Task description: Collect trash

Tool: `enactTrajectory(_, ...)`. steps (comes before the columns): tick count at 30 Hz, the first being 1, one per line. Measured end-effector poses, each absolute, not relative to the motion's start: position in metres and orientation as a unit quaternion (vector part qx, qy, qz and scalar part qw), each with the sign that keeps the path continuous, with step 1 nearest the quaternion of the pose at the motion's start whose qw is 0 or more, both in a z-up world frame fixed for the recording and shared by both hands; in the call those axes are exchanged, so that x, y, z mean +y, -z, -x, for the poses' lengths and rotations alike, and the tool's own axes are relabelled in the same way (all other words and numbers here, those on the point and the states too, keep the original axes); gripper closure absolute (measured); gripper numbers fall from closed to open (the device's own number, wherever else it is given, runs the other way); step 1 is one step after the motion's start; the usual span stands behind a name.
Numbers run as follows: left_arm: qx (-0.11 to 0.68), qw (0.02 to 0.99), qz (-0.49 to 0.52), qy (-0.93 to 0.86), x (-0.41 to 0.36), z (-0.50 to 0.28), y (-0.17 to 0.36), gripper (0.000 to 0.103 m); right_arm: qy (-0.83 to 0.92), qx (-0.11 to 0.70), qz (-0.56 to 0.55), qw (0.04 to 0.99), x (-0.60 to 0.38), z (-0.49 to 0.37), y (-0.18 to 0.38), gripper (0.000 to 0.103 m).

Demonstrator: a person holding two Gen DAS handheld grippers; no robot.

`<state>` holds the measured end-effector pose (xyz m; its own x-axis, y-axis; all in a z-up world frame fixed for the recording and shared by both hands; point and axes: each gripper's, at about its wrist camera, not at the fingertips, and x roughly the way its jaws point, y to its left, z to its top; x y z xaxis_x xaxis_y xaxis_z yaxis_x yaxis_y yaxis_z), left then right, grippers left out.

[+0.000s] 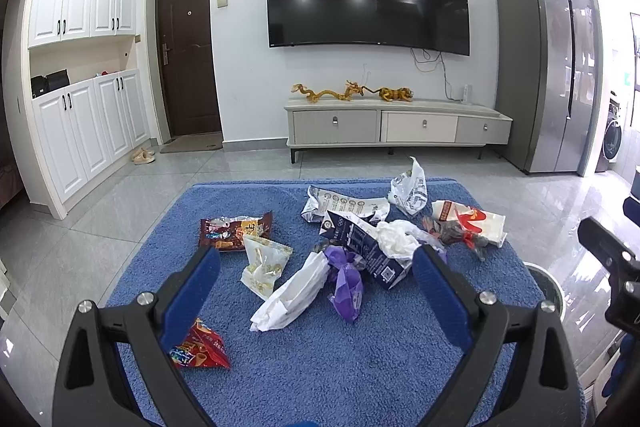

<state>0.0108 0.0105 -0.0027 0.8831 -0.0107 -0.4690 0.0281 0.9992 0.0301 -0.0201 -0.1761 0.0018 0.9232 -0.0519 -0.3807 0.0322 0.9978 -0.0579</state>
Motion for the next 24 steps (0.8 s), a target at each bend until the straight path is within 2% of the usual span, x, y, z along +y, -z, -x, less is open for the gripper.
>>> enactTrajectory(24, 0.237, 0.972, -0.01, -0.002, 0.022, -0.013, 0.009, 0.006, 0.029, 0.195, 0.035, 0.98, -0.17, 0.013, -0.005, 0.0)
